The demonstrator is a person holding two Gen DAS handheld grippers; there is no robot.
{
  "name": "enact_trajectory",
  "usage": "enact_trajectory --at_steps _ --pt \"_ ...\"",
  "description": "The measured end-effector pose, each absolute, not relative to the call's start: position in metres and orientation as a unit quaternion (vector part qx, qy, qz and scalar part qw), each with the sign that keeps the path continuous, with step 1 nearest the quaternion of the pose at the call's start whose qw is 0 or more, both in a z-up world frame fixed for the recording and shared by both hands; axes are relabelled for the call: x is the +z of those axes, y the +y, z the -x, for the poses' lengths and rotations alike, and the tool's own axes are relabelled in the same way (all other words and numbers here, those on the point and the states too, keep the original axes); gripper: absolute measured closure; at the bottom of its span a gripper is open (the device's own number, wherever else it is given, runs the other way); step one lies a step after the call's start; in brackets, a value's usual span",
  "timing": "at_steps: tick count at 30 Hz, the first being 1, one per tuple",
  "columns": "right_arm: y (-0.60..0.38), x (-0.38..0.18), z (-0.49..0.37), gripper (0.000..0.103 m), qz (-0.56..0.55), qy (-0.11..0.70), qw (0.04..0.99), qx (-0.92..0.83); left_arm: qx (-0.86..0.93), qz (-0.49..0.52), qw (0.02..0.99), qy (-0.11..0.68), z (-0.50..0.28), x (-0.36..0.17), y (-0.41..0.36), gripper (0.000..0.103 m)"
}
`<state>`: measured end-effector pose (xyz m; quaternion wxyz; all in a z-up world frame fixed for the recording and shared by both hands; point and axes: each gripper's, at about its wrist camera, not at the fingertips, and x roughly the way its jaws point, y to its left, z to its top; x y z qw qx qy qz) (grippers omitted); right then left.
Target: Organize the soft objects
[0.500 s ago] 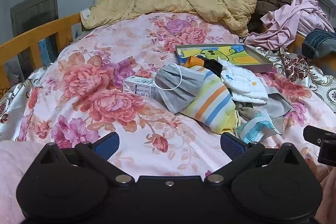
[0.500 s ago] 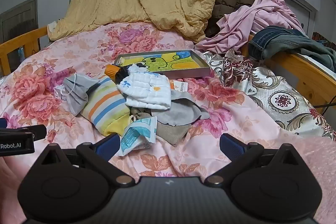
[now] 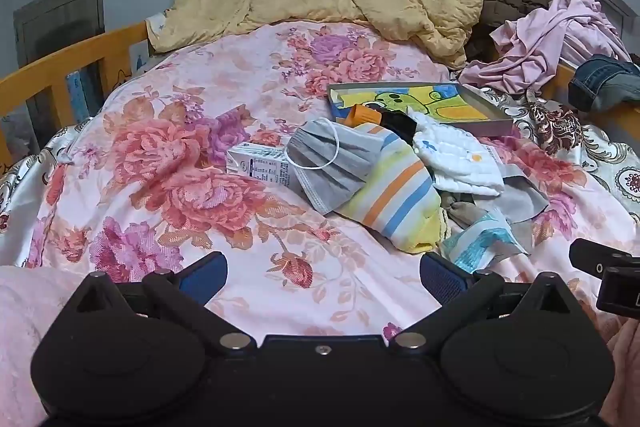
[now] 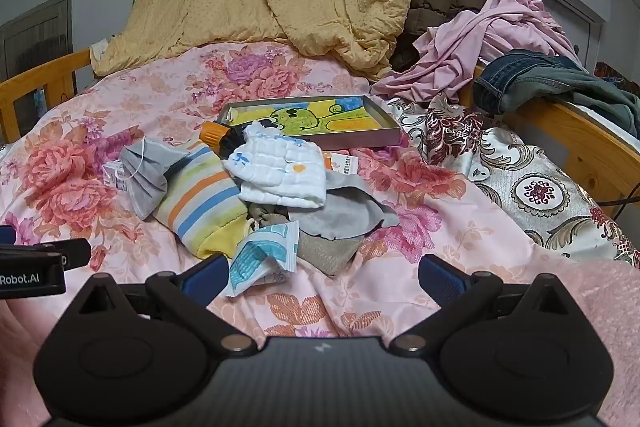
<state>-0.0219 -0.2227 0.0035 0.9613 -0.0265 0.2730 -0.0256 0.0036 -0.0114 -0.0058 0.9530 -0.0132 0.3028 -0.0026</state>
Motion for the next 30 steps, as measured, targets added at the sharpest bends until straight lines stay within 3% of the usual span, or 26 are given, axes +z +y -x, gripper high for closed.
enact_trajectory --at_steps 30 --pt "-0.2219 0.0039 0.0225 0.000 0.028 0.273 0.961 -0.026 -0.007 0.018 0.953 0.304 -0.0026 -0.0029 -0.0011 0.001"
